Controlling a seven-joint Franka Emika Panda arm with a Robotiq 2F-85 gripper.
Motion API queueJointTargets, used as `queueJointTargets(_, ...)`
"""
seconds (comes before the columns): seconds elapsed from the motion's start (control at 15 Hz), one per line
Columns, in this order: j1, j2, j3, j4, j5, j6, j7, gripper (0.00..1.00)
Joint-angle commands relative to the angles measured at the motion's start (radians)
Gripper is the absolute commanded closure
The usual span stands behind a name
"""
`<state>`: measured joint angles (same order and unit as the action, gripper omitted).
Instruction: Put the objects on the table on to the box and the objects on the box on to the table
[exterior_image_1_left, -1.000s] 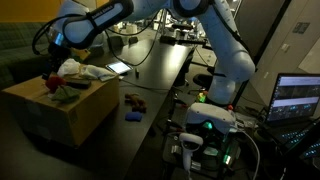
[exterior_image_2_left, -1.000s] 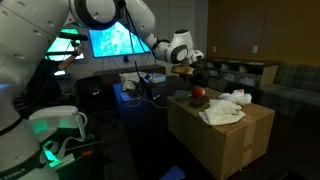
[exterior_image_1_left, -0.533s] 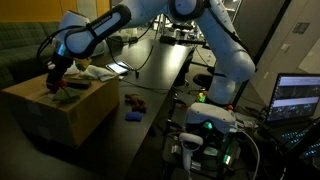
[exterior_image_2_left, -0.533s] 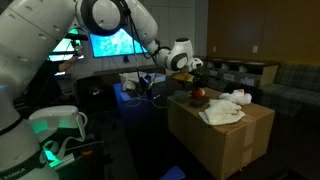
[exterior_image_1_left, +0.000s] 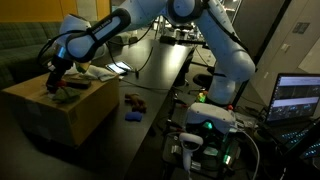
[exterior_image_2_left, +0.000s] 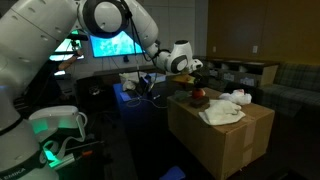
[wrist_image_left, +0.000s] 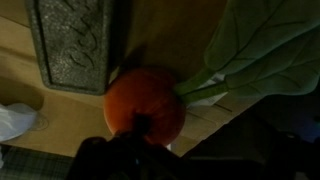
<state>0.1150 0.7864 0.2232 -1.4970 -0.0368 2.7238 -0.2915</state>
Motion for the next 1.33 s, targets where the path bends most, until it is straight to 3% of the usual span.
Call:
queueJointTargets(0.0,0.030,0.013,-0.037,0.005,-0.052,0.070,0.003,0.00)
queueJointTargets(0.67,0.078,0.048,-0.124,0.027,-0.171,0.122,0.011,0.03)
queueJointTargets(0.73,0.079,0.050,-0.129,0.026,-0.178,0.129,0.013,0.19)
queueJointTargets(0.8,0.078,0.050,-0.131,0.024,-0.183,0.133,0.012,0.27)
queueJointTargets(0.87,0.076,0.049,-0.131,0.023,-0.187,0.132,0.009,0.29)
queueJointTargets(1.27,0.078,0.035,-0.142,0.005,-0.207,0.152,0.013,0.77)
